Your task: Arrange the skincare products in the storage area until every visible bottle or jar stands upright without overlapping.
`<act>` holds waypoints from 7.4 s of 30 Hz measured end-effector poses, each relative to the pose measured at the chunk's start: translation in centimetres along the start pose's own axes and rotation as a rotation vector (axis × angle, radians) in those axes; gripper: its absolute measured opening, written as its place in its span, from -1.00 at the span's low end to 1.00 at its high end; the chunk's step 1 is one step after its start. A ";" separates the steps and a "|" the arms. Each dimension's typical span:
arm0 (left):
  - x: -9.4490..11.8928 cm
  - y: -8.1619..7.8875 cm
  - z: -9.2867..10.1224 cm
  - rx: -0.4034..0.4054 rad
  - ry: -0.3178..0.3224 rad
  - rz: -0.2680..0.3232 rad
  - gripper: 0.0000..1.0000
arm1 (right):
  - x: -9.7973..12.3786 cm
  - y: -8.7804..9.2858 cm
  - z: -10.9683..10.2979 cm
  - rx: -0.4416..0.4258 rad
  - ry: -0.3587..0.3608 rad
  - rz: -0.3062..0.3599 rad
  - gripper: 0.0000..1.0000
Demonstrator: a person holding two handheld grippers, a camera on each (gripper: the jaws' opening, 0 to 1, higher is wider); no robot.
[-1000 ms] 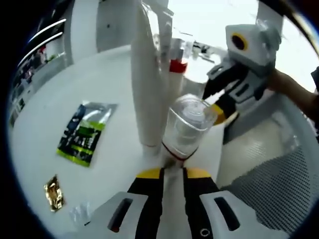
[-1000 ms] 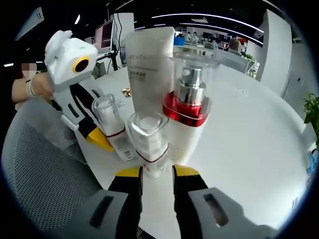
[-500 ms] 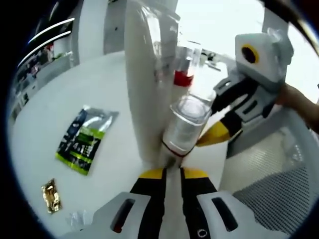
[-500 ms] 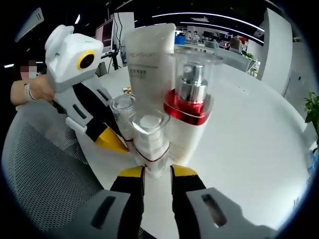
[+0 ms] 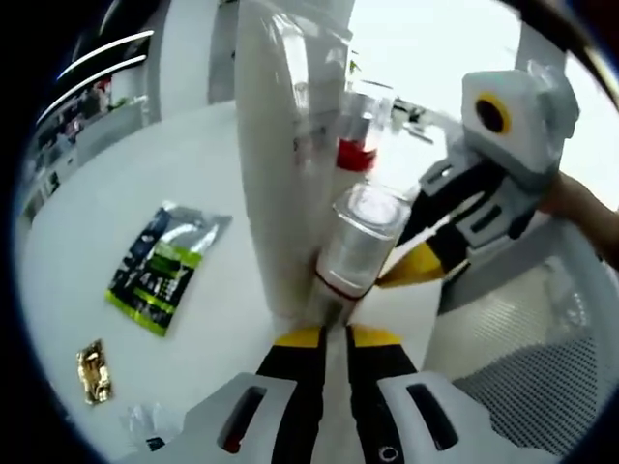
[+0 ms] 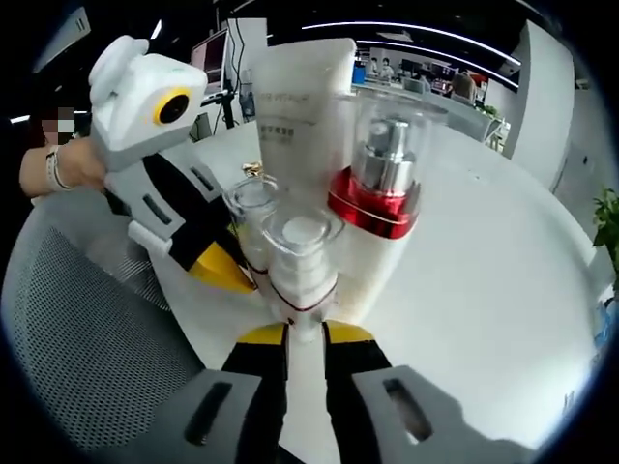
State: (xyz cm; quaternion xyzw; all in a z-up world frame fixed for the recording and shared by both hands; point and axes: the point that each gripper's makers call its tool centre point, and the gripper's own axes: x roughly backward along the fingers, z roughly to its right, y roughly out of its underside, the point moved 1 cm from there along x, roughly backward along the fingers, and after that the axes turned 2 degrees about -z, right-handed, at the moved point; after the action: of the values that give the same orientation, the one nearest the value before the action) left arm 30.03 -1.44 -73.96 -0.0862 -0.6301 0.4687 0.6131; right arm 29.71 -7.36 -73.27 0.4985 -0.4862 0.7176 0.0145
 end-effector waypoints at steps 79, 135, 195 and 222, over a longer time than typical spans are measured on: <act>11.4 -0.8 -1.0 0.037 -0.161 0.154 -0.23 | 6.6 -4.7 -1.8 -0.010 0.108 0.104 0.14; 18.9 4.2 -2.9 0.029 -0.364 0.077 0.70 | 9.0 -7.1 -3.5 0.042 0.141 0.180 0.99; 10.2 -1.6 -12.1 -0.049 -0.196 0.022 0.22 | 6.6 -5.7 -1.3 -0.270 0.027 0.206 0.31; 1.4 -4.1 -20.3 -0.124 -0.112 -0.130 -0.29 | 7.5 -4.2 0.2 -0.433 0.010 0.235 -0.16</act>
State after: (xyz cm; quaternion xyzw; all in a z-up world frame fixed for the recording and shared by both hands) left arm 48.96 7.15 -74.08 -0.0565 -0.6956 0.3919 0.5995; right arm 28.17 -8.73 -64.90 0.4203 -0.6833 0.5958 0.0396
